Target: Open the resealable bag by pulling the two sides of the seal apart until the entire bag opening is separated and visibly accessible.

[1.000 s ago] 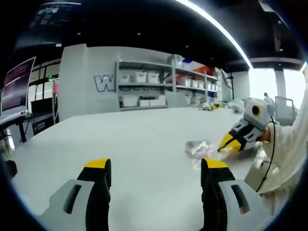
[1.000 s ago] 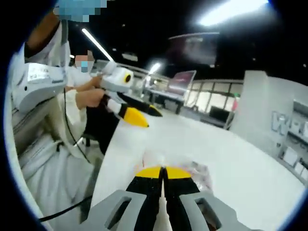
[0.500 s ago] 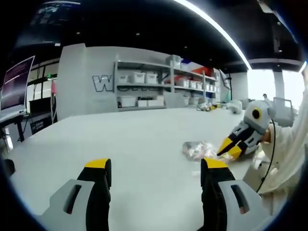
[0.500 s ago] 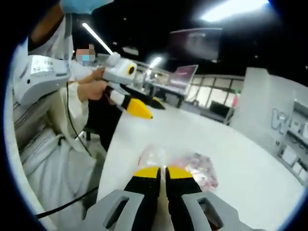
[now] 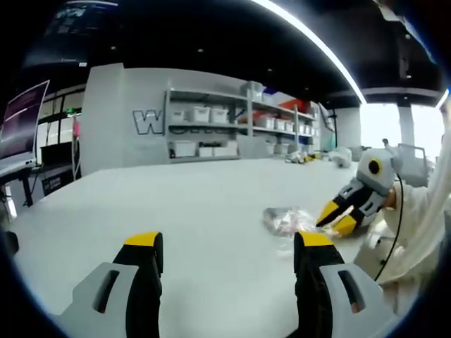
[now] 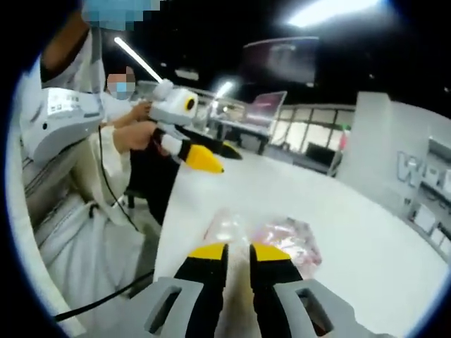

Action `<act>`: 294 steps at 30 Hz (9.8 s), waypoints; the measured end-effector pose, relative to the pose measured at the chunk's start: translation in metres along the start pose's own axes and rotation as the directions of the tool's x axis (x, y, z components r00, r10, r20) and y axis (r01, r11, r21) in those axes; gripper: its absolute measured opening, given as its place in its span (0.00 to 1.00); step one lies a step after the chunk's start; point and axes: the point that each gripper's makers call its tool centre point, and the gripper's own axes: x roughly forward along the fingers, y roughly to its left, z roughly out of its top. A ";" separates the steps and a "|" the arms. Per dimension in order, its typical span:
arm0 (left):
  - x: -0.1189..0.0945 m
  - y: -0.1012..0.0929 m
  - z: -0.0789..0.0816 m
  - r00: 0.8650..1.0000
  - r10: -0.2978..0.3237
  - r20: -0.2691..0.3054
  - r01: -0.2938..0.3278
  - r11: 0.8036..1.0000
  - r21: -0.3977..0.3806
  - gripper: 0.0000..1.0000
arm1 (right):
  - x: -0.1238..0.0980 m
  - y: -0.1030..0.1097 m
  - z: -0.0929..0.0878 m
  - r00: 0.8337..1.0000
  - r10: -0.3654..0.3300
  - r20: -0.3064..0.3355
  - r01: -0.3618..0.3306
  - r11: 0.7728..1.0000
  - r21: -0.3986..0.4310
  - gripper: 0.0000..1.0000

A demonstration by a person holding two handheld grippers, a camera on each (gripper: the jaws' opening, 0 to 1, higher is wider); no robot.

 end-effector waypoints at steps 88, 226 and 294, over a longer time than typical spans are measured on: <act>-0.001 -0.004 -0.003 1.000 -0.017 0.012 0.017 1.000 -0.019 0.75 | 0.028 0.012 0.019 0.966 -0.205 -0.155 0.163 0.955 -0.248 0.10; 0.031 -0.101 -0.025 0.942 -0.336 0.027 0.278 0.730 -0.624 0.02 | 0.019 0.004 0.022 0.937 -0.326 0.128 0.277 0.913 0.300 0.00; 0.031 -0.101 -0.022 0.937 -0.343 0.065 0.310 0.731 -0.608 0.01 | 0.012 -0.010 0.023 0.918 -0.360 0.169 0.212 0.803 0.557 0.00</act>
